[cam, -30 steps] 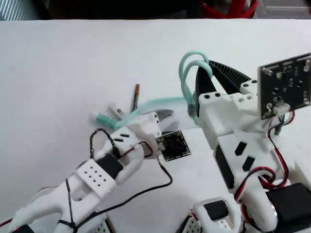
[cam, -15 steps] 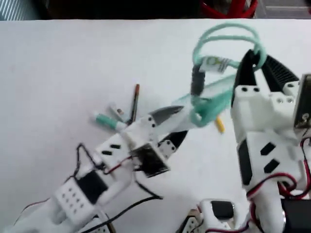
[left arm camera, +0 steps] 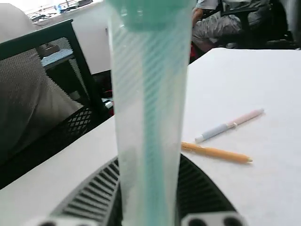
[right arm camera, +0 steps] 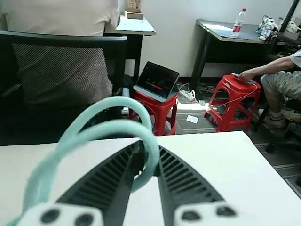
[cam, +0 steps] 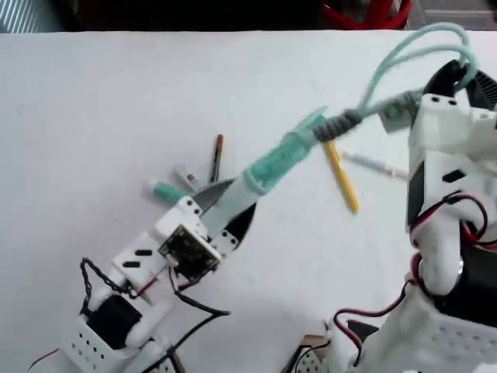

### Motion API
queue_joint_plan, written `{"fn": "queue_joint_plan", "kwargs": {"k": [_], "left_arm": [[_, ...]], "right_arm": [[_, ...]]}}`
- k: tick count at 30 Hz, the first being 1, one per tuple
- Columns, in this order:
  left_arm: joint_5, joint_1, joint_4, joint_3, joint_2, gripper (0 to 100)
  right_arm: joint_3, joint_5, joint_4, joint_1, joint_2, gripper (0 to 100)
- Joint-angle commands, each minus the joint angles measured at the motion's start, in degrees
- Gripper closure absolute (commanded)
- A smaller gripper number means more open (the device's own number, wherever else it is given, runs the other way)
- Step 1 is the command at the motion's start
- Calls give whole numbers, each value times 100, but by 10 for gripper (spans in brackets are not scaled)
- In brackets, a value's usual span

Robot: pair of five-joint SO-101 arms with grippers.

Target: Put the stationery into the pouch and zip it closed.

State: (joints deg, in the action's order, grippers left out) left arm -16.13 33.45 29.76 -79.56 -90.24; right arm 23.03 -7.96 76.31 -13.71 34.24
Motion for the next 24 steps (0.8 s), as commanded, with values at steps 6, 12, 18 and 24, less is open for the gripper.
{"fn": "queue_joint_plan", "kwargs": {"k": [6, 12, 18, 24], "left_arm": [[369, -409, 396, -369, -1323, 932], [897, -391, 677, -369, -1464, 932], [870, 66, 949, -369, -1464, 932], [870, 57, 949, -396, -1464, 932]], "right_arm": [[-862, -62, -1077, -198, -901, 978], [-1213, -18, -2035, -48, -1455, 978], [-1363, -9, -2765, 145, -2325, 978], [-1336, -26, -3521, 101, -3222, 978]]}}
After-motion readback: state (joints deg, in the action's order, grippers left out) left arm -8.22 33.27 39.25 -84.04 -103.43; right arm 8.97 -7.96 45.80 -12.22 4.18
